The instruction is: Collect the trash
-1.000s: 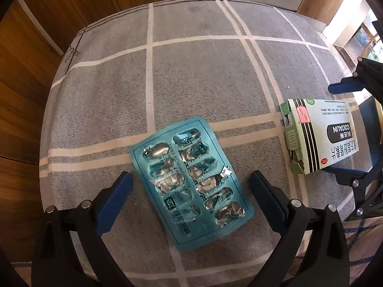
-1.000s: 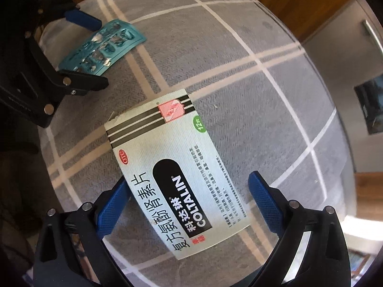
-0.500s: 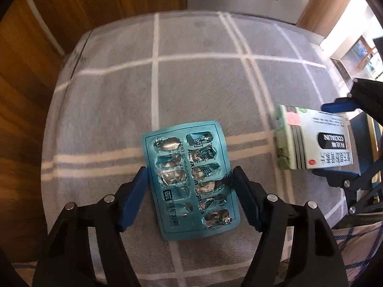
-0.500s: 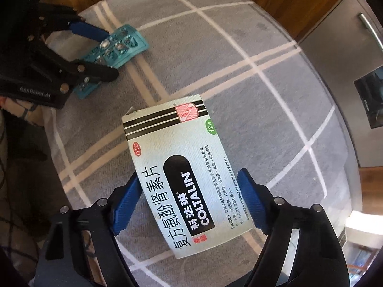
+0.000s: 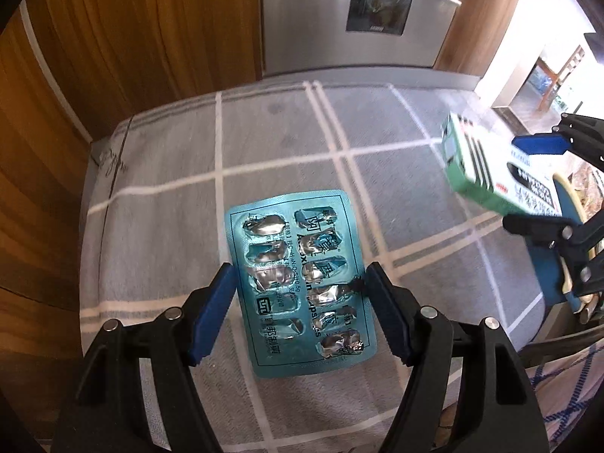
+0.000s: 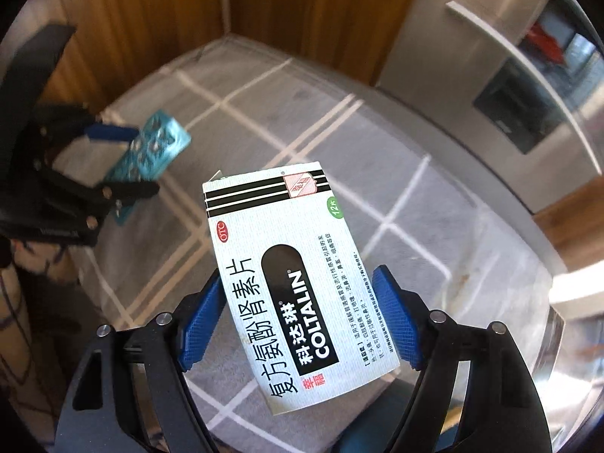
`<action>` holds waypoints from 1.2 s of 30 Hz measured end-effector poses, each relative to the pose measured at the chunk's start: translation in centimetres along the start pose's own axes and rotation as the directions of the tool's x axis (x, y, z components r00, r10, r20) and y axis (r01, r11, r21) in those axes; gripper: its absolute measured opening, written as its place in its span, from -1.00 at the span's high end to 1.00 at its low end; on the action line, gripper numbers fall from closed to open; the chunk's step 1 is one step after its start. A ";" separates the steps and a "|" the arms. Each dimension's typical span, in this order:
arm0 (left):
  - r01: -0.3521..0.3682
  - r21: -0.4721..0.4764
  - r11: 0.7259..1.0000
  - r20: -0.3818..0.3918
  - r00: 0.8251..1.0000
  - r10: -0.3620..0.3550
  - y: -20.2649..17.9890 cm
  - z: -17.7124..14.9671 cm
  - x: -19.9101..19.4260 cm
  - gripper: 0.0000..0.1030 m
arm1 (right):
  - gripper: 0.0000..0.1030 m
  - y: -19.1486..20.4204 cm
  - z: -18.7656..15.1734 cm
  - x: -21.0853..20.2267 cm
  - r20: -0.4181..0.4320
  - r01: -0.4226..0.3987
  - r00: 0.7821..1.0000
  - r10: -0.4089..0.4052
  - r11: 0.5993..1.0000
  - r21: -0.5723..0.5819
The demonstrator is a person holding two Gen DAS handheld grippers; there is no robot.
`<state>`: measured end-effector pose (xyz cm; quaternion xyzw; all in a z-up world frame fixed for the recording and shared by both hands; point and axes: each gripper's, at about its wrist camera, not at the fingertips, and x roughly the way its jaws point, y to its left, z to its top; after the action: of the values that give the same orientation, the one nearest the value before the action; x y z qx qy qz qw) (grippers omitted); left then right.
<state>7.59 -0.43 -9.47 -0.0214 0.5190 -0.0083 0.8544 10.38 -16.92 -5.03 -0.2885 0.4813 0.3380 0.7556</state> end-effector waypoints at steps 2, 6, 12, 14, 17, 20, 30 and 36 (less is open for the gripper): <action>0.011 0.010 1.000 0.028 1.000 -0.012 -0.3 0.2 -0.8 -0.36 | -0.52 -0.7 0.1 -1.3 0.044 0.012 0.999 -0.014 0.999 0.040; 0.033 0.041 0.999 0.060 0.998 -0.036 -1.3 0.7 -1.7 -0.36 | -0.52 -1.9 -0.4 -3.9 0.102 0.048 0.993 -0.062 0.991 0.126; 0.053 0.129 0.990 0.104 0.992 -0.067 -3.6 0.9 -3.0 -0.36 | -0.51 -4.9 -3.0 -8.8 0.183 0.123 0.966 -0.180 0.950 0.286; 0.072 0.160 0.984 0.115 0.989 -0.091 -4.9 1.1 -3.6 -0.36 | -0.49 -6.1 -4.3 -9.9 0.187 0.144 0.958 -0.216 0.930 0.337; 0.112 0.197 0.974 0.133 0.981 -0.140 -7.0 1.8 -4.4 -0.36 | -0.26 -8.3 -6.6 -10.8 0.165 0.168 0.953 -0.255 0.894 0.416; 0.163 0.234 0.958 0.149 0.968 -0.201 -9.3 2.4 -5.3 -0.36 | 0.59 -10.7 -9.0 -10.1 0.075 0.213 0.954 -0.290 0.835 0.508; 0.227 0.293 0.929 0.098 0.959 -0.265 -13.0 1.5 -4.5 -0.36 | 0.99 -12.6 -12.5 -5.9 -0.047 0.173 0.983 -0.175 0.834 0.523; 0.222 0.278 0.935 0.045 0.969 -0.243 -12.4 0.9 -2.9 -0.36 | 0.98 -13.3 -12.8 -4.8 -0.080 0.181 0.983 -0.163 0.818 0.547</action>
<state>7.18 -12.73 -5.96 0.0341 0.4729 -0.1795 0.8620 12.61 -35.78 -3.88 -0.1057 0.5414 0.1110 0.8267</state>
